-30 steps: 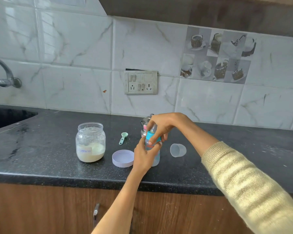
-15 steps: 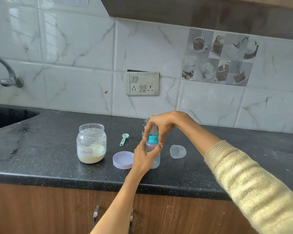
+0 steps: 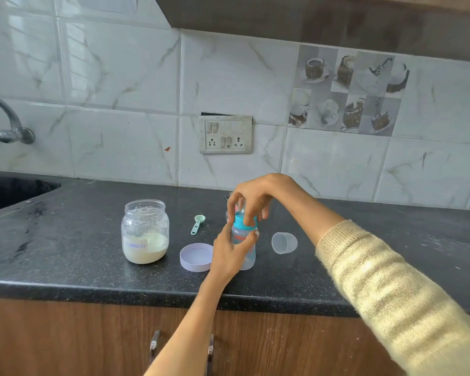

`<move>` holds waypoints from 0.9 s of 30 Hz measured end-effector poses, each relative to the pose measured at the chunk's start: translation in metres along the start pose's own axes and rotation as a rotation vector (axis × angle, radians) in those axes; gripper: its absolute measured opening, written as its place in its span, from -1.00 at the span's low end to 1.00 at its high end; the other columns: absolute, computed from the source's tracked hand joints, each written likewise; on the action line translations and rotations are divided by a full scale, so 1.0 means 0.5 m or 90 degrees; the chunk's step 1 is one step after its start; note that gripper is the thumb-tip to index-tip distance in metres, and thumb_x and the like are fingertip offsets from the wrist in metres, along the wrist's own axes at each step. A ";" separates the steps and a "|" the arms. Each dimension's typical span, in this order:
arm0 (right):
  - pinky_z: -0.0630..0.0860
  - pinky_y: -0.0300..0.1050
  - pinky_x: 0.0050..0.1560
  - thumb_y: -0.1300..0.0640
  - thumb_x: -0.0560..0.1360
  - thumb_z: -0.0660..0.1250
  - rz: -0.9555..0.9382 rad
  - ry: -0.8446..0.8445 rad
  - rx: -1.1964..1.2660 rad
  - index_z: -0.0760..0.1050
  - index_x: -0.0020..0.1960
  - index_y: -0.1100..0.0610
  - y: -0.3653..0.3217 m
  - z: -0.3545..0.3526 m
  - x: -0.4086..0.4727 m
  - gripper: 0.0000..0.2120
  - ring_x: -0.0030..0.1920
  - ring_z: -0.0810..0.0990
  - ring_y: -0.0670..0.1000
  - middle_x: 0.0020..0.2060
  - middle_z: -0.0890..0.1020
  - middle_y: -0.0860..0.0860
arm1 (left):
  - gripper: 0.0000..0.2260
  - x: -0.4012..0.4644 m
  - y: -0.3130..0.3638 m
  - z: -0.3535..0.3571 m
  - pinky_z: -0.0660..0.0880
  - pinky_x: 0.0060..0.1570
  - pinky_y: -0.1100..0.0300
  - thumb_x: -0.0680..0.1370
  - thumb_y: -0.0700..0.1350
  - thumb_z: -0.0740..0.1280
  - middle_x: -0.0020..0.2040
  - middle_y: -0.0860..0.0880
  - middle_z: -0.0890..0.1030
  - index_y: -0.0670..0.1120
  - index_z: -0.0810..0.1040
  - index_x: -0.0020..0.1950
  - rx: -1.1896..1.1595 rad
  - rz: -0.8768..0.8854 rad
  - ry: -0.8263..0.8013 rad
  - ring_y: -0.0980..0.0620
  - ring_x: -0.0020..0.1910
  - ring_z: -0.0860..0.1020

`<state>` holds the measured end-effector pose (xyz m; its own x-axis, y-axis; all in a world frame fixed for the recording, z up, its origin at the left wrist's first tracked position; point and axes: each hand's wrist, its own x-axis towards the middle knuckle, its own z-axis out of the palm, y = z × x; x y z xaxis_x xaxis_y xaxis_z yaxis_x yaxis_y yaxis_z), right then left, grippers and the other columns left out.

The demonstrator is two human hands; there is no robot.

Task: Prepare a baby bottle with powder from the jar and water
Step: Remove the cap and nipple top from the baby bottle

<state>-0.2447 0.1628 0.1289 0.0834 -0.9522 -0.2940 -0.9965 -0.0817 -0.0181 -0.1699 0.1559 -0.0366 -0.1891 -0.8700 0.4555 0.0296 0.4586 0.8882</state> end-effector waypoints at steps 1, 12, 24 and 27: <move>0.61 -0.17 -0.22 0.19 0.36 0.46 -0.008 -0.008 0.007 0.58 0.04 -0.05 0.000 -0.002 -0.003 -0.71 -0.08 0.60 0.02 0.19 0.53 0.06 | -0.80 0.001 0.001 0.000 0.46 -0.12 0.32 0.47 -0.05 0.39 -0.07 0.05 0.64 -0.05 0.52 0.06 -0.001 0.001 0.002 0.13 -0.08 0.59; 0.63 -0.12 -0.12 0.26 0.33 0.47 -0.080 0.060 0.106 0.59 0.04 0.00 0.031 -0.006 -0.018 -0.68 -0.11 0.63 0.05 0.05 0.57 0.05 | -0.53 0.000 -0.002 0.001 0.51 0.03 0.17 0.39 0.12 0.40 0.03 0.00 0.62 -0.08 0.48 0.21 -0.002 -0.030 -0.004 0.09 -0.01 0.59; 0.45 -0.22 0.23 0.32 0.30 0.52 -0.160 0.172 0.459 0.57 0.08 -0.09 0.225 0.106 -0.119 -0.54 0.19 0.51 -0.21 0.14 0.59 -0.14 | -0.78 -0.007 0.012 -0.002 0.43 -0.15 0.35 0.49 -0.02 0.38 -0.07 0.10 0.57 0.00 0.46 0.09 0.011 -0.025 -0.006 0.17 -0.10 0.54; 0.47 -0.17 0.22 0.33 0.29 0.53 -0.172 0.126 0.534 0.59 0.09 -0.05 0.249 0.188 -0.111 -0.54 0.24 0.51 -0.08 0.16 0.60 -0.10 | -0.75 -0.009 0.015 -0.001 0.43 -0.08 0.29 0.49 0.00 0.36 -0.03 0.07 0.57 -0.01 0.46 0.12 0.020 -0.028 -0.003 0.15 -0.08 0.54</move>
<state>-0.3742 0.2331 0.0531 0.2374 -0.9714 -0.0096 -0.6135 -0.1423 -0.7768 -0.1684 0.1633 -0.0320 -0.1946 -0.8888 0.4150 -0.0099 0.4248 0.9052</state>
